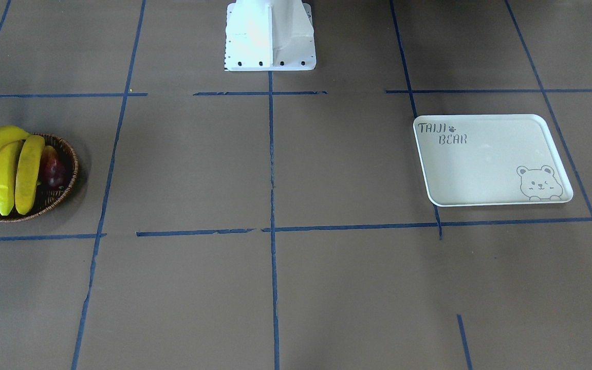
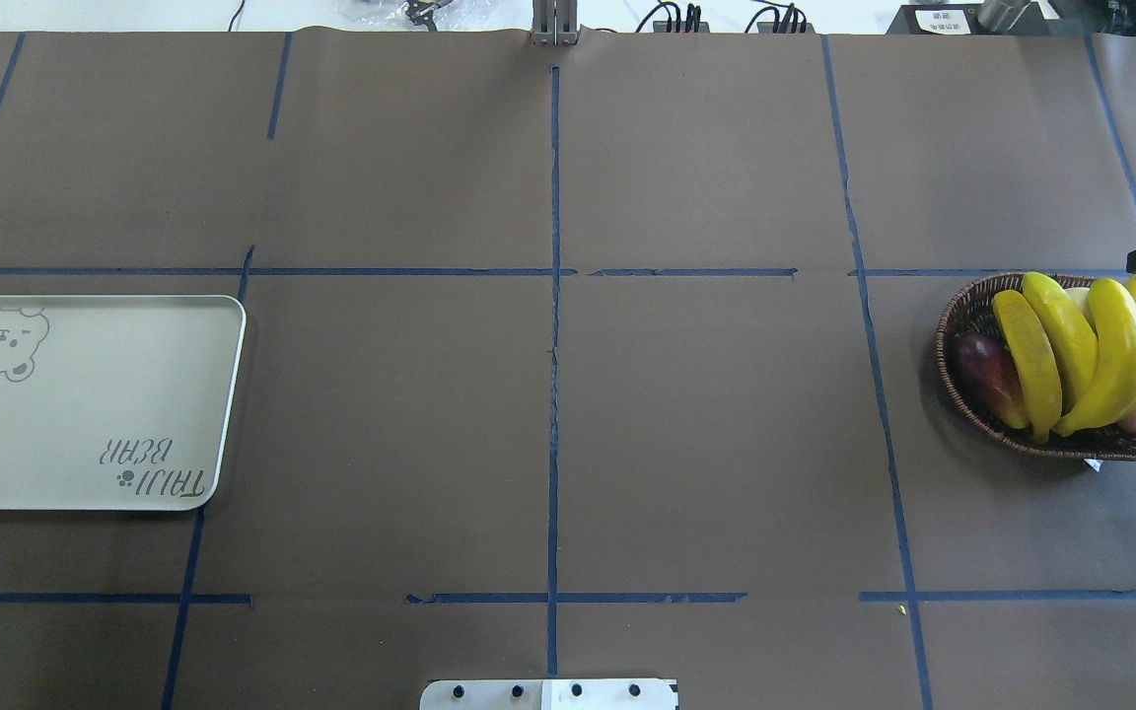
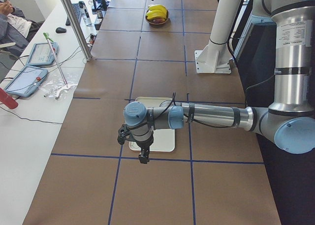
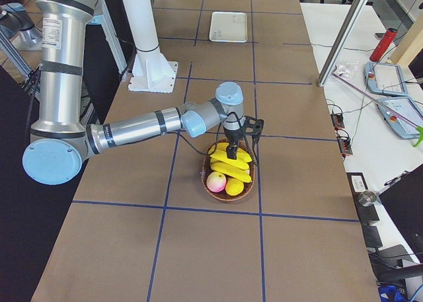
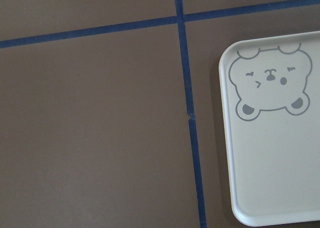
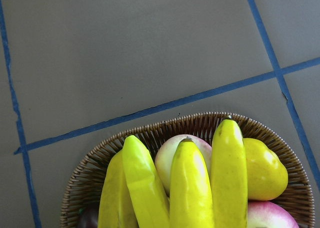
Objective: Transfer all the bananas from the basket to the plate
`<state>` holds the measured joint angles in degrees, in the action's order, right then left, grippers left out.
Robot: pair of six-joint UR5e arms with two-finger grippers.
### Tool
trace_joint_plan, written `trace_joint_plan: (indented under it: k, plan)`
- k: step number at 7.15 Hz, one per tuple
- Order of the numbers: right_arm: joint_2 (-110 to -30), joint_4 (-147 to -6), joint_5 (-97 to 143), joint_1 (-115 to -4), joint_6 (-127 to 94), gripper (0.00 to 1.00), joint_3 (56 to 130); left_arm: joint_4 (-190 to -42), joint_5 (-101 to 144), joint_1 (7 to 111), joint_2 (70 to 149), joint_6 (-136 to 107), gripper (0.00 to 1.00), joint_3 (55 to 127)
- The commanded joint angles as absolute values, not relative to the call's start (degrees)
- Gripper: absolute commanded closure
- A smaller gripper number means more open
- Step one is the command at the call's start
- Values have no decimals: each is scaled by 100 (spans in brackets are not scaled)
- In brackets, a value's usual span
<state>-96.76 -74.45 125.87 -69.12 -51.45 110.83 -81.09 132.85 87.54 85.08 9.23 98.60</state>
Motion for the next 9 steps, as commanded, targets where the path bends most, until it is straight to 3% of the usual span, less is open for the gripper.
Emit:
trace_joint_plan:
  k: [1, 5, 6, 9]
  plan:
    - [-9877, -7409, 12568, -6619, -5229, 0, 11074, -8112, 13298, 8754, 8508, 923, 0, 9870]
    - [-10125, -7409, 12254, -5996, -5168, 6, 11074, -8112, 13298, 8745, 8517, 923, 0, 9870]
    - [-10116, -7418, 12235, -5977, -5168, 13, 11074, -8112, 13298, 8745, 8517, 923, 0, 9870]
    - [-10099, -7418, 12243, -5941, -5159, 68, 11092, -8112, 13298, 8745, 8525, 932, 0, 9835]
